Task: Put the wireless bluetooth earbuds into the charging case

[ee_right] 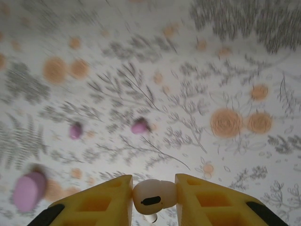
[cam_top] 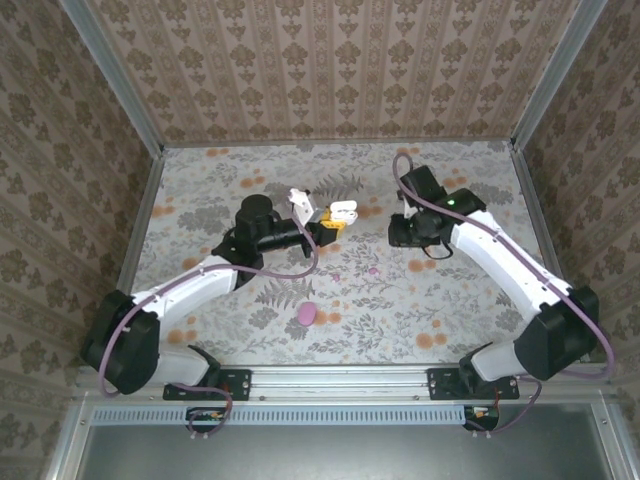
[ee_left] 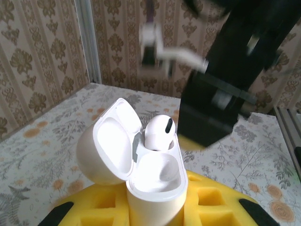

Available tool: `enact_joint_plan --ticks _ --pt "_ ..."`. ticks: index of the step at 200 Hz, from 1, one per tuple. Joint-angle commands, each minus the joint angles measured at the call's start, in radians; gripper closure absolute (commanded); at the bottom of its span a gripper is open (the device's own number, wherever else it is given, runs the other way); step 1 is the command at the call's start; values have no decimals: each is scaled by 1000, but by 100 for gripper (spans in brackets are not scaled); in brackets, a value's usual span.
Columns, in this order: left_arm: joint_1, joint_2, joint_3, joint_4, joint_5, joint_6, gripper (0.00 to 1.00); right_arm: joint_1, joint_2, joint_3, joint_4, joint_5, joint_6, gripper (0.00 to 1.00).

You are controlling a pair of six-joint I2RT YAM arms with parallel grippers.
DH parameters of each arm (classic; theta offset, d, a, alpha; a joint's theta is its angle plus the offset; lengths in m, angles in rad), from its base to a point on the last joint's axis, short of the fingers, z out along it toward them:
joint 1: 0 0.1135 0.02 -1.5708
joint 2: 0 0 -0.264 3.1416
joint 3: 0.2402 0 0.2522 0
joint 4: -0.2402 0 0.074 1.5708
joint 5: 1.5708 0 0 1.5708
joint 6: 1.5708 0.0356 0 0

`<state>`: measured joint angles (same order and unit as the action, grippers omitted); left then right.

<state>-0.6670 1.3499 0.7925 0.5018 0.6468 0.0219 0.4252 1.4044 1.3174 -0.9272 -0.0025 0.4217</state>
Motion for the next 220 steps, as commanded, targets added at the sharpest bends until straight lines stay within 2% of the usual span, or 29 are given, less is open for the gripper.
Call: enact_joint_plan --ticks 1,70,153,220 --pt "-19 32 50 32 -40 -18 93 -5 -47 70 -48 10 -6 71" --pt "-74 114 90 88 -166 -51 93 13 -159 133 79 -21 51 73" --pt "-163 180 109 222 -311 -109 93 92 -129 120 264 -29 108 73" --pt "-181 181 118 254 -315 -125 93 136 -108 73 346 1 135 73"
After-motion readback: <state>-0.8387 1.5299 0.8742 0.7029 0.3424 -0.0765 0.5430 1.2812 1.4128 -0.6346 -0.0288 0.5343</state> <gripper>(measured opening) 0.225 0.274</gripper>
